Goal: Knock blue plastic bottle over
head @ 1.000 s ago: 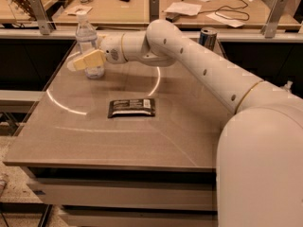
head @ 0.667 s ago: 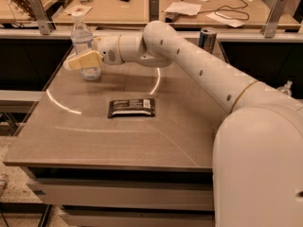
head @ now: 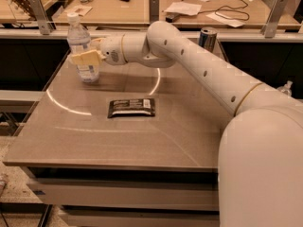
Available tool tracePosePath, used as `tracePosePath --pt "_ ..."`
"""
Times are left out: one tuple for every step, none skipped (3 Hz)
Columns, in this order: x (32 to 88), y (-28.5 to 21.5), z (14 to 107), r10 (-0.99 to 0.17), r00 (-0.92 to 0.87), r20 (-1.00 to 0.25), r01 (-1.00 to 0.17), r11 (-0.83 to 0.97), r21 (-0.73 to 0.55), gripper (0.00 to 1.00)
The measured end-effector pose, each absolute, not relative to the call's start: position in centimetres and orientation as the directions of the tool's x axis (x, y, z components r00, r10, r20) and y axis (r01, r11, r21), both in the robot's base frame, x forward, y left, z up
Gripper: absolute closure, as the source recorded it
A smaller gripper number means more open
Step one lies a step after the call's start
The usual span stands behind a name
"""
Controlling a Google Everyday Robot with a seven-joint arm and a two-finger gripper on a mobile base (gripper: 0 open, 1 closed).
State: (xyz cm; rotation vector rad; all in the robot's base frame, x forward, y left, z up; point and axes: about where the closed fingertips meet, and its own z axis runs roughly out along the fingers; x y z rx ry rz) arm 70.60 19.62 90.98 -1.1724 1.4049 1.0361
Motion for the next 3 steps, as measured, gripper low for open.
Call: tracePosePath --pt "70.4 17.3 93.8 -0.084 0.066 -0.994 -0.984 0.161 -0.079 0.87" --pt "69.6 15.3 96.6 -0.051 0.247 -0.968 -0.959 0.13 -0.251 1.0" --pt "68.4 13.6 98.5 -0.071 0.443 -0.894 -0.887 0.107 -0.448 1.0"
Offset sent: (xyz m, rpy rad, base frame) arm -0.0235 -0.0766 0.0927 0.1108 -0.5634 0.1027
